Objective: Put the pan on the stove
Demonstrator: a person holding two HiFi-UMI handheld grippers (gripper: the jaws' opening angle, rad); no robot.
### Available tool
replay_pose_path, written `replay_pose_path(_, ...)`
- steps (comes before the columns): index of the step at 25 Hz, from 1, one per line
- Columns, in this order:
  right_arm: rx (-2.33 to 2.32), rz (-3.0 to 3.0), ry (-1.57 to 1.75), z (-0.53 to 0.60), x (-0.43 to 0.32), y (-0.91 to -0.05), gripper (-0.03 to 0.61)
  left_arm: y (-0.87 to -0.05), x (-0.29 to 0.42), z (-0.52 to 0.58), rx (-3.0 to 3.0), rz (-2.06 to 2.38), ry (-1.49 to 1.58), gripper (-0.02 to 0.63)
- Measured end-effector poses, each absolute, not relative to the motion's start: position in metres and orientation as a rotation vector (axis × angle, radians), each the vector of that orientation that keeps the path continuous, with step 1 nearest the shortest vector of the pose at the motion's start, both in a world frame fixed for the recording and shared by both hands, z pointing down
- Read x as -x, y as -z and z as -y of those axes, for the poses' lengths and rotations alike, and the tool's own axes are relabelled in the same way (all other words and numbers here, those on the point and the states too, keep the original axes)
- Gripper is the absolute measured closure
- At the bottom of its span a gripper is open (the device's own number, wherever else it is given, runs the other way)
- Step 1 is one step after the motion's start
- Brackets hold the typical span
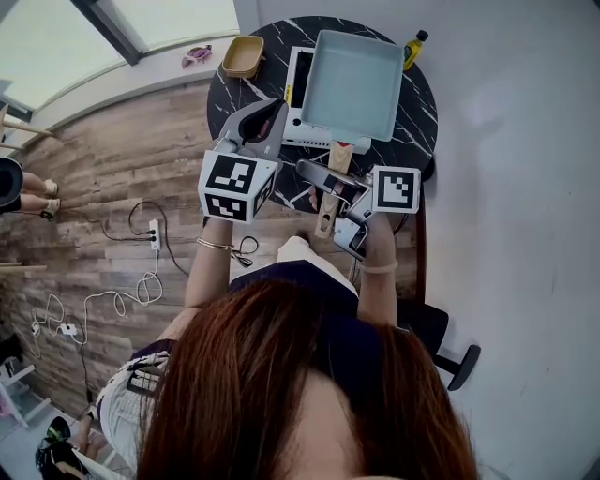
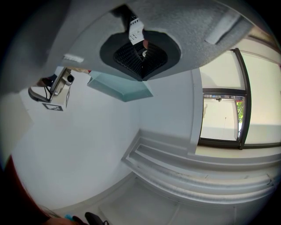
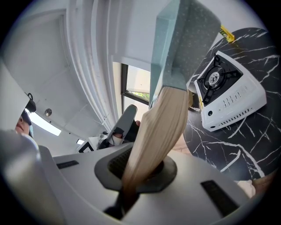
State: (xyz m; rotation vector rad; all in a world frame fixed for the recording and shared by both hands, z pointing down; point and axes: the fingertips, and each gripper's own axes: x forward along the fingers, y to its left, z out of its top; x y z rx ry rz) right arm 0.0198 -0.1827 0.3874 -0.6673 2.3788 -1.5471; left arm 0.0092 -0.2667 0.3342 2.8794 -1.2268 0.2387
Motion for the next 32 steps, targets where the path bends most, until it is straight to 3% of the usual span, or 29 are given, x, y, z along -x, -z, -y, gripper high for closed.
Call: replay_pose_path(32,0.581,-2.374,1.689,0.259,-0.056,-0.451,0.556,-0.383,-0.050,0.334,-2.810,1.292,-0.259,0.601)
